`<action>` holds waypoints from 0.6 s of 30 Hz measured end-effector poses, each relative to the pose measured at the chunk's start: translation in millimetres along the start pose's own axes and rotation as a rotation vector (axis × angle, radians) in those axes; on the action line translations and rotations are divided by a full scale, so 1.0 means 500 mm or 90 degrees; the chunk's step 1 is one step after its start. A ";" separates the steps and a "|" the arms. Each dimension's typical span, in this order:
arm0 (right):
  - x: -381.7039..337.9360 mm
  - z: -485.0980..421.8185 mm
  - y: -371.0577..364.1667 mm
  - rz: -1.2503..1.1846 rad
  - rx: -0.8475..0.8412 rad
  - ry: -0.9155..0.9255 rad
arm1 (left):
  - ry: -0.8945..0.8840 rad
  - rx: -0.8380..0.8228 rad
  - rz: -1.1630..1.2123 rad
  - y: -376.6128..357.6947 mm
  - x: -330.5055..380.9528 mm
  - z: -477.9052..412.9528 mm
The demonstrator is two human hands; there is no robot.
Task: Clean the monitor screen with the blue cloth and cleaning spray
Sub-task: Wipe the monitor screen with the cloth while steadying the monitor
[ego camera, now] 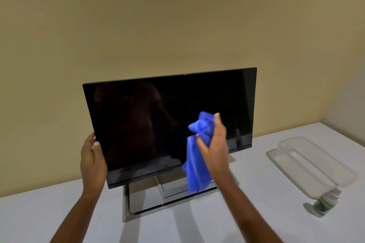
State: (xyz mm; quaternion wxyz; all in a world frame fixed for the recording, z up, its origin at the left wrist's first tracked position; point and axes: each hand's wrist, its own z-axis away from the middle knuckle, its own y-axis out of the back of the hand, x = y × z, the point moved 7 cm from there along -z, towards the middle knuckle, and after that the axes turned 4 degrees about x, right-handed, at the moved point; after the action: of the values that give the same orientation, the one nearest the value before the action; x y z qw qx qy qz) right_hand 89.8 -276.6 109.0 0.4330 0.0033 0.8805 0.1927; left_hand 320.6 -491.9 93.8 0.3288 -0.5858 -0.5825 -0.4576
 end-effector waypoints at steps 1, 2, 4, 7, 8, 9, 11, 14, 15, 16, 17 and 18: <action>0.008 -0.030 0.023 -0.022 0.054 -0.002 | -0.021 0.010 -0.009 -0.007 0.009 -0.004; 0.014 -0.057 0.037 -0.032 0.095 -0.001 | -0.036 0.017 -0.018 -0.016 0.016 -0.005; 0.028 -0.101 0.054 -0.052 0.170 -0.005 | -0.040 0.033 -0.025 -0.032 0.024 -0.002; 0.056 -0.139 0.077 -0.077 0.287 -0.024 | -0.036 0.063 -0.015 -0.045 0.026 0.002; 0.071 -0.147 0.083 -0.067 0.313 -0.026 | -0.040 0.069 -0.017 -0.046 0.025 0.001; 0.090 -0.153 0.085 -0.049 0.322 -0.031 | -0.042 0.074 -0.018 -0.047 0.024 0.001; 0.137 -0.153 0.074 0.023 0.294 -0.054 | -0.037 0.090 -0.013 -0.048 0.020 0.001; 0.184 -0.131 0.038 0.165 0.217 -0.045 | -0.024 0.122 0.005 -0.050 0.021 0.003; 0.185 -0.121 0.024 0.181 0.196 -0.027 | -0.020 0.133 0.011 -0.051 0.021 0.003; 0.181 -0.111 0.011 0.187 0.184 -0.018 | -0.012 0.146 0.019 -0.053 0.023 0.003; 0.176 -0.103 -0.004 0.188 0.180 -0.018 | -0.002 0.159 0.025 -0.055 0.024 0.003; 0.163 -0.092 -0.020 0.187 0.181 -0.023 | 0.008 0.170 0.030 -0.057 0.026 0.004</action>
State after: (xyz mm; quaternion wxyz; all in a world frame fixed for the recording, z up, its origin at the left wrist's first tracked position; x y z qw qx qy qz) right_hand 5.5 -287.3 69.0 0.4111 0.1963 0.8811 0.1273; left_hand 291.9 -482.0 100.9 0.4184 -0.5474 -0.6223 -0.3716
